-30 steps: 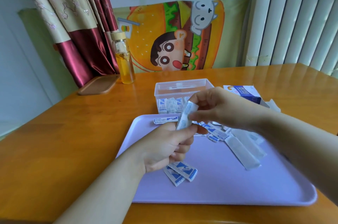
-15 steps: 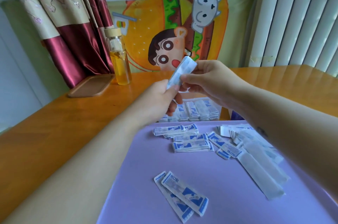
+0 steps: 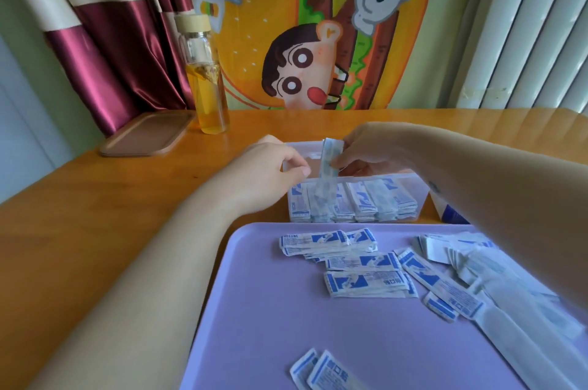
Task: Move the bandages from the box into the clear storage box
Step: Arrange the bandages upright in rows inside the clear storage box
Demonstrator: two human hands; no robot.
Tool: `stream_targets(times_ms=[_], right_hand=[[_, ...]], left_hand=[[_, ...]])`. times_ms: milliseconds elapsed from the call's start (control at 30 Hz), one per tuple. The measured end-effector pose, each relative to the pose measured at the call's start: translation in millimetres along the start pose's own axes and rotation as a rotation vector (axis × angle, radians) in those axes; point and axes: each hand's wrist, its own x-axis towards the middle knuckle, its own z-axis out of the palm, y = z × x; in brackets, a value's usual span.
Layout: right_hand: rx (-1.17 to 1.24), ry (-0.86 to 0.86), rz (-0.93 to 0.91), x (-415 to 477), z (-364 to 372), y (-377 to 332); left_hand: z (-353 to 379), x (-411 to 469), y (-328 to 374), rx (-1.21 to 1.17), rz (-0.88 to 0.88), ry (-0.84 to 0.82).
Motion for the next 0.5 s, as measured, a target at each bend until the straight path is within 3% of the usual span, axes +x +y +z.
stream_targets(times_ms=[267,500], right_hand=[[-0.386,-0.046,0.073,17.4,14.6,-2.7],[-0.926,0.021,-0.013,19.1,21.9,-2.3]], left_hand=[[13.8,4.0,-6.7,0.024,0.031,-0.068],[15.0,7.3,-7.1,0.042,0.047,-0.062]])
